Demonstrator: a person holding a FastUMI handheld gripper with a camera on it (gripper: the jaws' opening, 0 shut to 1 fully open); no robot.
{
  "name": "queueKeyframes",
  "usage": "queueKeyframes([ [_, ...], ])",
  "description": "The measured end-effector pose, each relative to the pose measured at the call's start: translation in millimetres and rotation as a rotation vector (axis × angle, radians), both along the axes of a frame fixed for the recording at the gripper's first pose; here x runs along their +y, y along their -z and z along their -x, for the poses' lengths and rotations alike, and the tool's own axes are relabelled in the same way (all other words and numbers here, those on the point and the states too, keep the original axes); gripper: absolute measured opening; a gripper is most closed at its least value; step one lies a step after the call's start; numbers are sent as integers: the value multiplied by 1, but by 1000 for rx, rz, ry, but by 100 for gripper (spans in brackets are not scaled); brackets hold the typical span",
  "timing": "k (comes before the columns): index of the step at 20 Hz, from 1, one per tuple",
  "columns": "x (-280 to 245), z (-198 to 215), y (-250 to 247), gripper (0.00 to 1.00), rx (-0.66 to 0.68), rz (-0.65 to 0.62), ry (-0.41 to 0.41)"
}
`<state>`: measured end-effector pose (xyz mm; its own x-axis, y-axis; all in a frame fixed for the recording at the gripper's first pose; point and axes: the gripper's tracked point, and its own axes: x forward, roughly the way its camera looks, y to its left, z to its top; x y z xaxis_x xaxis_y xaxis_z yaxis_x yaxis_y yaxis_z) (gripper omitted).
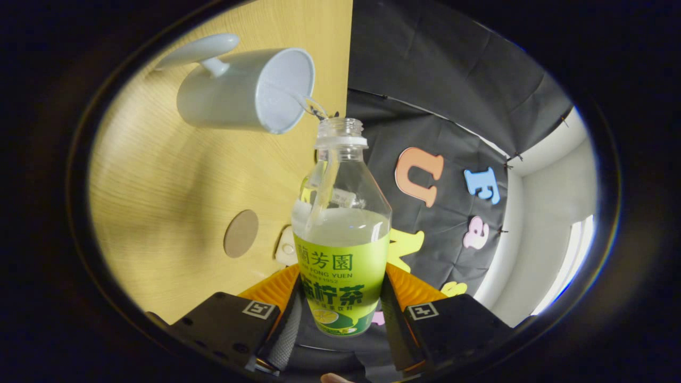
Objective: Take the bottle from table, then pour the juice into the cup, finally place the bottle on the coaster
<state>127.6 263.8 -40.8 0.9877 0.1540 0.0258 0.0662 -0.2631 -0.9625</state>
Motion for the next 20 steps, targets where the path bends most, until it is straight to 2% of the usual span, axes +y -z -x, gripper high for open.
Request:
queueKeyframes([
  [20, 9, -5, -28, 76, -66, 70, -13],
])
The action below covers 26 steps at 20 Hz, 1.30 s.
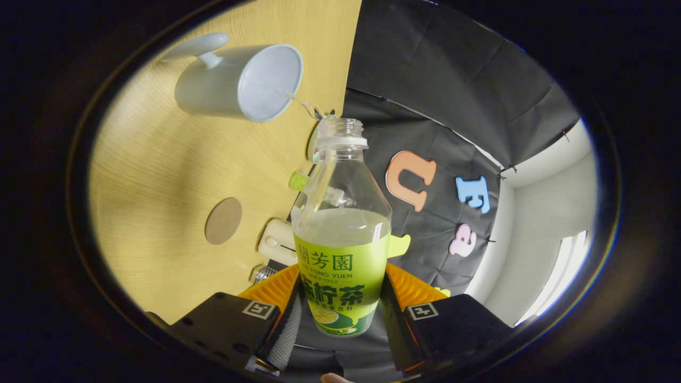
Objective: Take the bottle from table, then pour the juice into the cup, finally place the bottle on the coaster
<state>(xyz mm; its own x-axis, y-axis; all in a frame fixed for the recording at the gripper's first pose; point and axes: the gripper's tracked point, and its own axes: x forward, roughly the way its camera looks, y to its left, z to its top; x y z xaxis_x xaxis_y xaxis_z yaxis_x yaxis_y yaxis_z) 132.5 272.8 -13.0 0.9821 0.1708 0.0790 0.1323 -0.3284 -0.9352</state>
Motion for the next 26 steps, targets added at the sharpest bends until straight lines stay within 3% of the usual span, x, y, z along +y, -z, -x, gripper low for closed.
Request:
queueKeyframes([
  [26, 22, 6, -11, 76, -52, 105, -55],
])
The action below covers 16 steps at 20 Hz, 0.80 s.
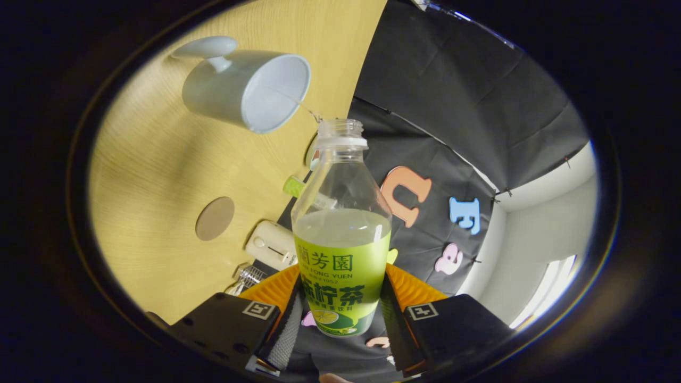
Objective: Take the bottle from table, then pour the juice into the cup, finally place the bottle on the coaster
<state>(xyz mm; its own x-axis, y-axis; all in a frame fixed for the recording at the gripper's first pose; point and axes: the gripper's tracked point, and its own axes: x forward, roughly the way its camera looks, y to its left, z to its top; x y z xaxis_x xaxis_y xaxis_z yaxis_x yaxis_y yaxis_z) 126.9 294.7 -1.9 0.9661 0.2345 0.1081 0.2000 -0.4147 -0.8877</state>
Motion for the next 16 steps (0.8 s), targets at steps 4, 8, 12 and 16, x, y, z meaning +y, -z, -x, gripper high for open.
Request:
queueKeyframes([
  [4, 2, 0, -1, 75, -9, 7, -11],
  [8, 3, 1, -1, 75, -17, 10, -24],
  [12, 3, 0, -2, 75, -16, 8, -29],
  [16, 3, -1, -3, 75, -13, 3, -34],
])
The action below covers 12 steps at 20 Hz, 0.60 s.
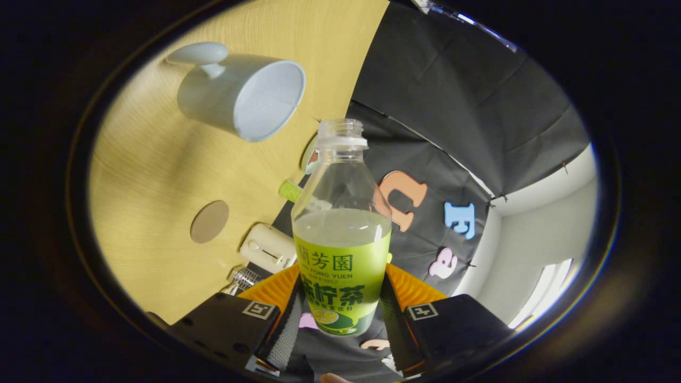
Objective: Take the bottle from table, then pour the juice into the cup, finally place the bottle on the coaster
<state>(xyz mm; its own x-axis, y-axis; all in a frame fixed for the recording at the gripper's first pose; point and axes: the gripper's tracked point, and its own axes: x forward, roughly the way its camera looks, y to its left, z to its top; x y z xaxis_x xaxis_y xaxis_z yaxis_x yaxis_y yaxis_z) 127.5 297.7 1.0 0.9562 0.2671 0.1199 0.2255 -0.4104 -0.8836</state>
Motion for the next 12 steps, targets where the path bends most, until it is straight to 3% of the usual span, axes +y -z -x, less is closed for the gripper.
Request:
queueKeyframes([
  [12, -6, -8, 7, 76, 41, -89, 1],
])
